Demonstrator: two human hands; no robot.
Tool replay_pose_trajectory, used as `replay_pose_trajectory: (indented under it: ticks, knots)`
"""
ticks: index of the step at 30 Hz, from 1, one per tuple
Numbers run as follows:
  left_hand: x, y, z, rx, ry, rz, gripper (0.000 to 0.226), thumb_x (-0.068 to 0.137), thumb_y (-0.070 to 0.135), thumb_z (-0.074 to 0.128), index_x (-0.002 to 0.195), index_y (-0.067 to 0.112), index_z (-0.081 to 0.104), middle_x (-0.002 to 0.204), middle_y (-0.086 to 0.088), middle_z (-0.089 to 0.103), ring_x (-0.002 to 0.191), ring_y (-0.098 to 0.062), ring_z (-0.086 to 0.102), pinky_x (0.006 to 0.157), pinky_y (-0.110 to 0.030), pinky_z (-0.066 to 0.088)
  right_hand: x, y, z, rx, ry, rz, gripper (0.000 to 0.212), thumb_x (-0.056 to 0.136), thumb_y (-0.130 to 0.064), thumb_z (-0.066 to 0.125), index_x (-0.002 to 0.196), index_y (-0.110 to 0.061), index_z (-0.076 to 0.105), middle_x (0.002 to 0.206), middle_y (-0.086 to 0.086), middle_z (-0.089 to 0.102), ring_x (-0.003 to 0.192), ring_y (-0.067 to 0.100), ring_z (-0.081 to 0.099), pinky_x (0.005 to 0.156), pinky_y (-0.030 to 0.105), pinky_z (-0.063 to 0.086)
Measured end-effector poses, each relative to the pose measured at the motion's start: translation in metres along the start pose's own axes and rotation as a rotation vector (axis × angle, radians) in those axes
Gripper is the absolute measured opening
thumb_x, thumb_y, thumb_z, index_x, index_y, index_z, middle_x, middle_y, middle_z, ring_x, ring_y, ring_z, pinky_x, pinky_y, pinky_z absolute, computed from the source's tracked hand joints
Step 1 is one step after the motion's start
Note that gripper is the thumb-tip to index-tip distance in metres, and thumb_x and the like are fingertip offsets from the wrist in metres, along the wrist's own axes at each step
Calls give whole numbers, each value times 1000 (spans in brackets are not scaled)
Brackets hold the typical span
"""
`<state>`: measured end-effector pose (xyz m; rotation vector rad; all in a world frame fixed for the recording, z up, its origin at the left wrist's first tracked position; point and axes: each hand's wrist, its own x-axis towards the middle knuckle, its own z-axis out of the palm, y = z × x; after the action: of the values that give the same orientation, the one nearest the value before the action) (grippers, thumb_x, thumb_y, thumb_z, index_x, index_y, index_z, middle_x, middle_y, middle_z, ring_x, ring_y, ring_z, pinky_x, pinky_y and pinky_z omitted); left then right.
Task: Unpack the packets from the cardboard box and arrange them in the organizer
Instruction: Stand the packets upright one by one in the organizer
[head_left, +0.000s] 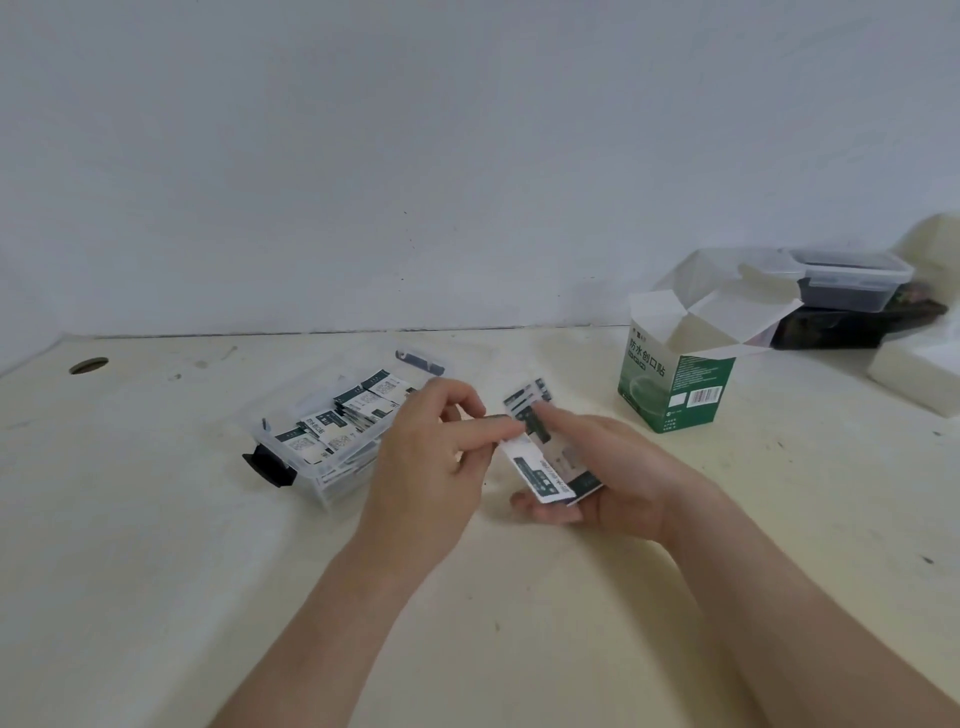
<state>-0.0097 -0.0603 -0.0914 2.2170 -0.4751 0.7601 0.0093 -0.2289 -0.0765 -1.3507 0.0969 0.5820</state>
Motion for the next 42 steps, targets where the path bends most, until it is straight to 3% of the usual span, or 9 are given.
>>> replay_pose_trajectory:
  ticks: [6,11,14,17,20,26,32,35,42]
  knots:
    - [0,-10,4,132,17,112,39,83,4,54,105,30,74,92,14,39,82,-12,38,76,-11,32,2,4,8,126,-203,28,34,98,-44,47,105,-14,61,73,11,61,43,14,50,35,18,39]
    - [-3,-2,6,116,-115,20,41,87,-2,48,110,23,72,92,9,45,94,9,35,78,1,29,5,5,8,215,-232,-6,32,102,-30,43,113,-4,57,74,12,61,56,21,64,42,23,51]
    - [-3,8,2,-47,-76,-87,36,87,22,52,121,27,64,112,19,45,109,13,34,88,1,23,5,5,7,162,-171,-60,19,102,-23,43,103,-9,57,69,10,57,50,17,53,40,21,43]
    - [-4,17,3,34,-217,-70,80,70,60,63,142,46,32,150,20,16,140,-1,10,107,-10,14,4,7,10,48,-149,-100,11,99,-15,48,95,-9,57,67,10,53,53,19,48,45,24,41]
    - [-9,21,12,250,-387,-2,103,65,56,74,144,52,8,155,20,-13,144,-8,-14,114,-32,20,5,12,15,-90,-163,-149,19,93,-3,47,103,9,57,81,17,55,73,28,54,58,30,45]
    - [-9,9,9,264,-222,-35,78,63,32,72,134,35,41,147,8,17,134,-13,17,99,-25,35,3,11,19,-157,-232,-169,17,91,2,47,98,-3,63,83,13,58,75,22,54,69,30,45]
    - [-7,12,4,228,-225,-85,74,59,52,82,123,34,50,130,12,27,120,-7,27,91,-21,32,5,9,14,-221,-135,-243,22,89,2,42,97,1,63,81,11,50,73,21,48,66,32,44]
    - [1,18,-8,-57,-263,-221,55,59,41,87,105,46,56,119,18,37,100,9,44,78,-9,36,5,3,7,-130,-105,-225,32,85,7,36,99,-4,62,79,12,52,58,19,47,51,26,41]
    - [9,22,-21,-767,-125,-495,37,61,20,85,95,19,70,90,-5,71,73,-15,63,75,-28,53,-2,-2,5,163,-249,-146,27,75,4,31,90,-14,45,60,10,45,43,15,29,49,28,21]
